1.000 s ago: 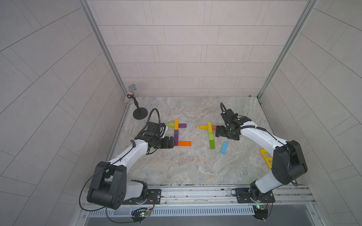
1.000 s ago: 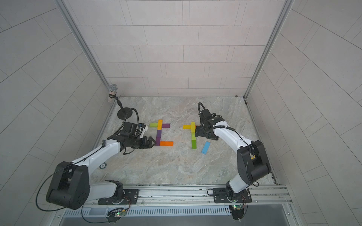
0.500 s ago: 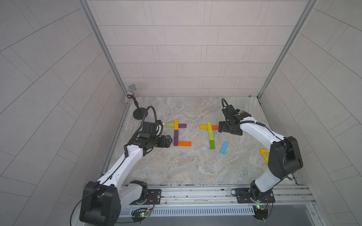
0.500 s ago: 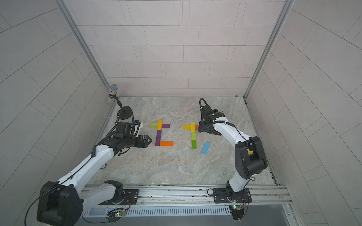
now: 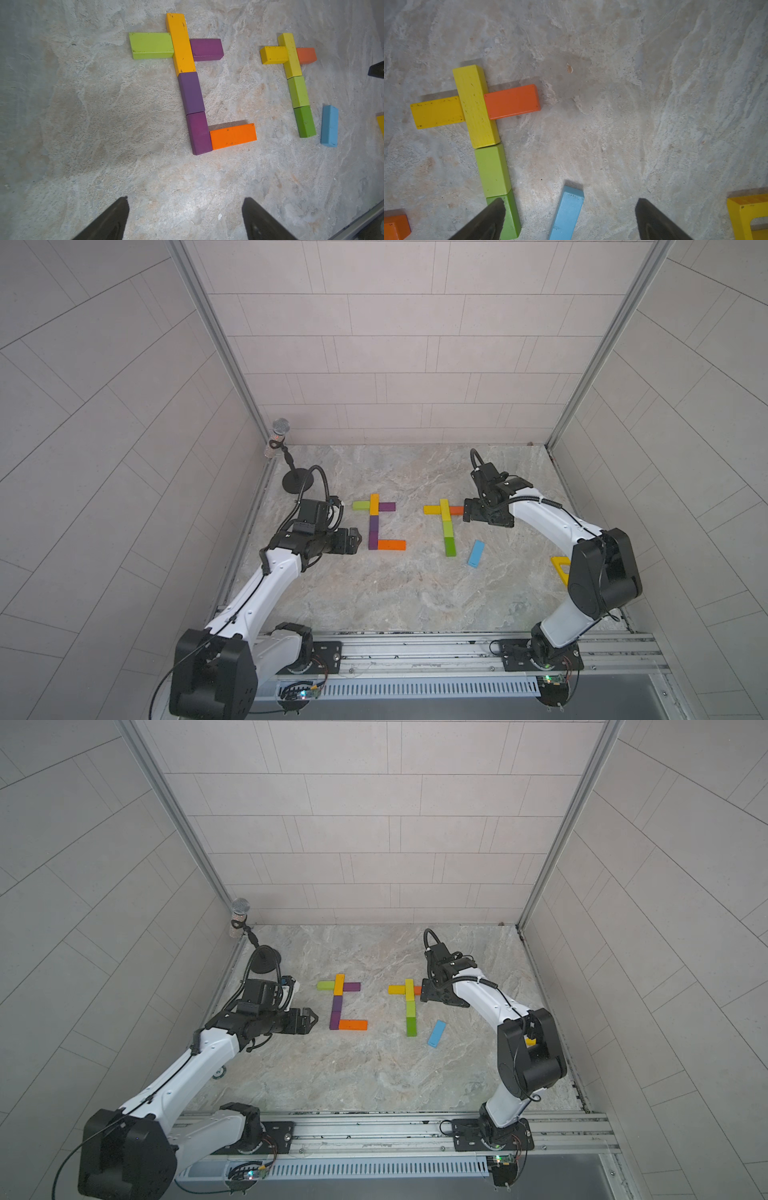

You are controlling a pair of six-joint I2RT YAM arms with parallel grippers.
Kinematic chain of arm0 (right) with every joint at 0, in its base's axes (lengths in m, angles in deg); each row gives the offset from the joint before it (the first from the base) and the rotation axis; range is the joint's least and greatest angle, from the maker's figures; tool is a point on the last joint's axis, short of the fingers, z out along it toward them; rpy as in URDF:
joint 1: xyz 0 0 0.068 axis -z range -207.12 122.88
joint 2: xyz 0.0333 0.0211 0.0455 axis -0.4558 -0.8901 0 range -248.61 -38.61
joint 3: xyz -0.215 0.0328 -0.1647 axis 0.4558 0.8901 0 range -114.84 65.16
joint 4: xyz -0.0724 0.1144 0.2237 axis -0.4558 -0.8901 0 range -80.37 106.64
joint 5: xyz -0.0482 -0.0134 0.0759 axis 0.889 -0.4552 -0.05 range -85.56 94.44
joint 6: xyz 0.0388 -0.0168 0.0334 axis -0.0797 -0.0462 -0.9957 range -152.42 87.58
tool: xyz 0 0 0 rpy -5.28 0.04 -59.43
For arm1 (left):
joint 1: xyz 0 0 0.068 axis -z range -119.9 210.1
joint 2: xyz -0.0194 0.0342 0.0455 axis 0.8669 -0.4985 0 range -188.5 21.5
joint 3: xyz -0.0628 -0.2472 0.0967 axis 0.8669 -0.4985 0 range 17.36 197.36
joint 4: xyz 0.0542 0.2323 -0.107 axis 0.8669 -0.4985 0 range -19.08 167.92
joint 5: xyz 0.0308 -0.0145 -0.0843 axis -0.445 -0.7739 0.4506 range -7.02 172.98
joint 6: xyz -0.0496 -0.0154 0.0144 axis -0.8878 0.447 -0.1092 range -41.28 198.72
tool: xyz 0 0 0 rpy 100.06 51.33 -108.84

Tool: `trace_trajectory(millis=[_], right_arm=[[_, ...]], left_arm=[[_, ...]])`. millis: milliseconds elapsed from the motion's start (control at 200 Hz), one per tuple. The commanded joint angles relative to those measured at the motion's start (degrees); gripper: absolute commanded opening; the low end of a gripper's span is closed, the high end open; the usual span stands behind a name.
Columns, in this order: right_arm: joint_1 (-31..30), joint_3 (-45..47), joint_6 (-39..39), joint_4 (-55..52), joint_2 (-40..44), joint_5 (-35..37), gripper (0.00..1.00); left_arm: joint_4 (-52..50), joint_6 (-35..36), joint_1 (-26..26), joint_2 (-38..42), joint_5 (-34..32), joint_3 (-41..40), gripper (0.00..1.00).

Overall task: Assemble the letter t with building blocks
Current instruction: Pick up the building block from the center of the board.

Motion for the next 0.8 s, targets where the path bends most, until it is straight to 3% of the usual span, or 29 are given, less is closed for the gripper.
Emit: trace_trajectory(millis=[0,205,305,390,480,680,796], right_arm=[[0.25,0.11,-0.91,-0.37,1.87,0.63,1.0],[0.36,-0.7,0.15,-2.05,1.69,0.46,1.0],[0.34,2.16,-1.66,0.66,3.61,-0.48,1.0],[0.21,2.49,-3.32,3.32,4.48,-3.21,0.99],[-0.43,0.92,-2.33,3.1,5.25,-3.07,0.99],[-0.28,-0.5,-0.27,-0.95,6.6,-1.89,0.99],[-0.1,-0.18,2.44,-3.42,6.88,-0.84,1.0]], left_arm=[[-1.9,1.72,-0.3,-0.07,-0.97,0.65,0.9],[-1.9,2.61,-0.83,0.36,-1.94,0.42,0.9],[-6.77,6.77,-1.11,0.61,-3.2,2.93,0.91],[-9.35,10.16,-1.21,3.4,-11.12,4.73,0.91],[-9.92,7.75,-1.38,7.08,-20.48,7.79,0.91],[-7.34,11.26,-1.38,5.14,-19.76,8.3,0.91],[-4.63,10.9,-1.3,7.82,-19.48,5.79,0.93]])
